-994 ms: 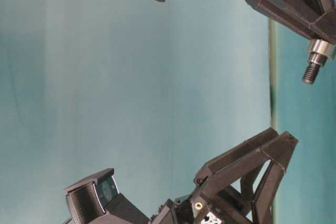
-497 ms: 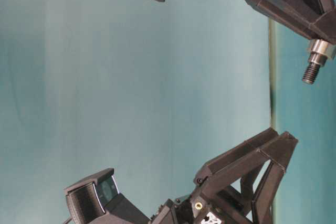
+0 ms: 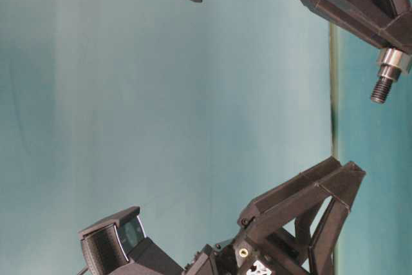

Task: Insert the washer onto the shaft with both hands.

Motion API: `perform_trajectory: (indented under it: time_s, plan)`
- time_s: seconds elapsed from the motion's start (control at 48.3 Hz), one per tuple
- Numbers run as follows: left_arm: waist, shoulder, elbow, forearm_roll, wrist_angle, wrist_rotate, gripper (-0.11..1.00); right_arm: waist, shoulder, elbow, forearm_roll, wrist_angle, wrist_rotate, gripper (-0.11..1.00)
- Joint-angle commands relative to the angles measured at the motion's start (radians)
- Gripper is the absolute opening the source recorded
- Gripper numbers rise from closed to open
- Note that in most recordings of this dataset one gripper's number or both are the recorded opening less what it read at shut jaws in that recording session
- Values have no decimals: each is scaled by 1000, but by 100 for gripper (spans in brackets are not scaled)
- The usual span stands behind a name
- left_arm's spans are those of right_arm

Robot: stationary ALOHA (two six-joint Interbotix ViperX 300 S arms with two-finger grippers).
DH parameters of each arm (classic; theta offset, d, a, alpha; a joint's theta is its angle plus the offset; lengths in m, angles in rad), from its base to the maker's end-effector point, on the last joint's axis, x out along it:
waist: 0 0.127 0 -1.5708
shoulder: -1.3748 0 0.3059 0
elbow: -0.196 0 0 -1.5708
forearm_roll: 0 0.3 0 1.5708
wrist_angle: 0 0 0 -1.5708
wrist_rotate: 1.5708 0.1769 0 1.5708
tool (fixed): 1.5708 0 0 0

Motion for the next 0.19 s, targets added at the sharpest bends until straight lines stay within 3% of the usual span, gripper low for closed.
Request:
perform_trajectory:
  time_s: [0.0, 0.166]
  plan:
    - [-2, -17, -8, 2, -6, -2, 91, 2, -8, -18, 0, -6, 8, 0]
    - [-2, -17, -8, 2, -5, -2, 91, 0, -8, -18, 0, -6, 8, 0]
